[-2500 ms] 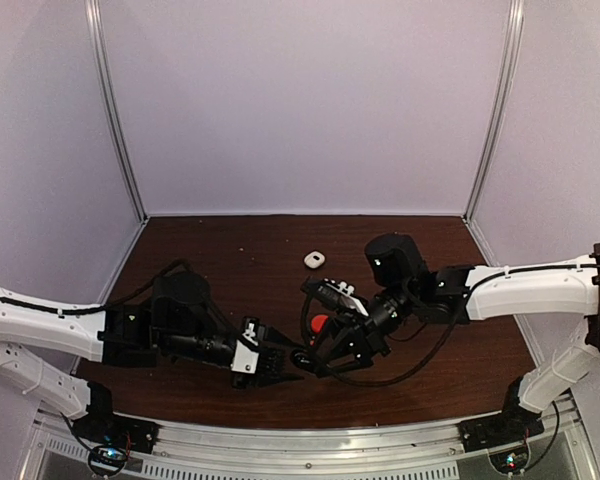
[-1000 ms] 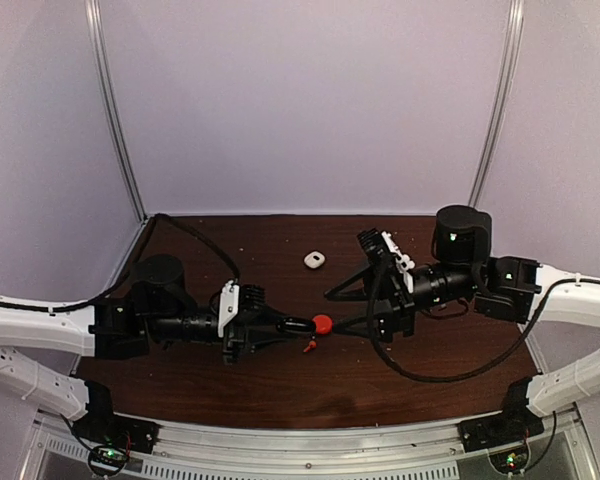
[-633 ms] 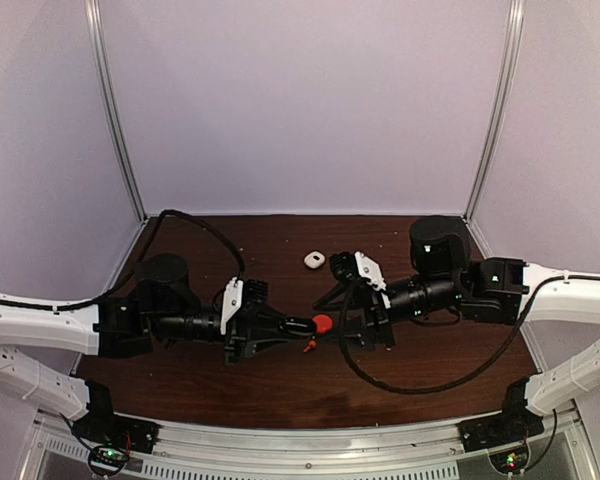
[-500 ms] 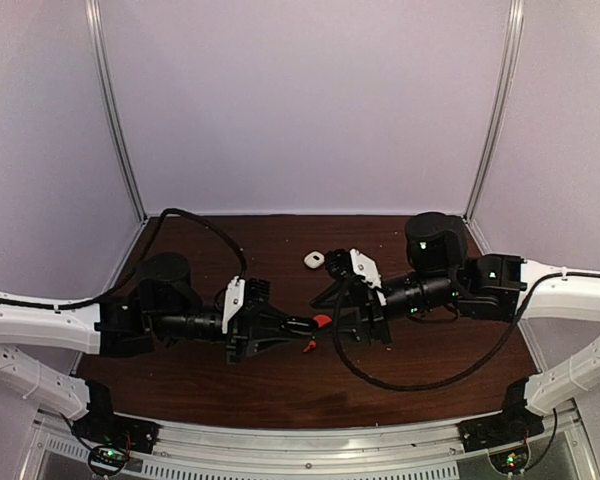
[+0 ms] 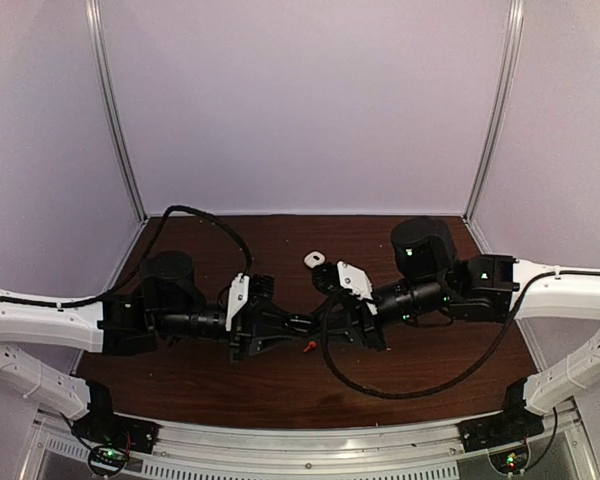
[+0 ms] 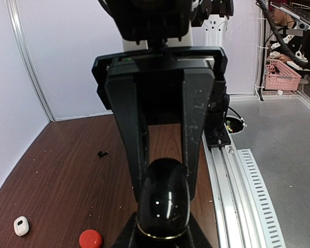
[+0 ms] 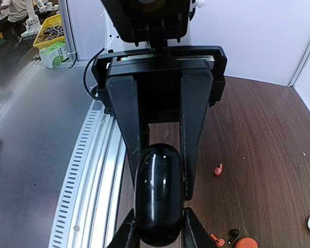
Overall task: Insert the wireless bluetooth earbuds into the charging case
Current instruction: Pass from the left arm to the right
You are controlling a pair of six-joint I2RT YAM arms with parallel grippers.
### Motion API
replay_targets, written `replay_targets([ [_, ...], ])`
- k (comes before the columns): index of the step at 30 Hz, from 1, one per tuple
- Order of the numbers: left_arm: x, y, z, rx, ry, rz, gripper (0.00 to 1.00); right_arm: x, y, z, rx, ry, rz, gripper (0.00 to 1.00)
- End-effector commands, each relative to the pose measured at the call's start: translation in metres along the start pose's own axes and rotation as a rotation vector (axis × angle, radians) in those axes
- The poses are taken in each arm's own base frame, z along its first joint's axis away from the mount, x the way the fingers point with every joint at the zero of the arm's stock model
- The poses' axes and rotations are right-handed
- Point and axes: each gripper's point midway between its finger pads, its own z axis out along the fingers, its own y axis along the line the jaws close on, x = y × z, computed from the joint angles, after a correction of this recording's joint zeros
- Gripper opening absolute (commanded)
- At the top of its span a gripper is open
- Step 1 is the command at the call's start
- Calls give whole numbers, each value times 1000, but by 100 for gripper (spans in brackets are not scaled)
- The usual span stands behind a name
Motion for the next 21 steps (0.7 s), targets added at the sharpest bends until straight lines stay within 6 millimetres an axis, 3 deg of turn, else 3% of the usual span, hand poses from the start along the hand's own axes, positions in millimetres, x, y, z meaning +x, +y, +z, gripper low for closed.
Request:
replay_targets([
  [1,-15,8,2,-23,-33,8,4,-15,-2,-2,15,-21,-24,22],
  [4,-14,10,1,-31,-32,7,6,-15,-1,-2,9,-25,-24,15],
  [10,-16,8,-2,-31,-54,12,24,-20,1,-4,9,-60,-24,6],
  [21,-22,8,-2,-26,-86,7,30,-24,4,-5,-9,-89,-21,3],
])
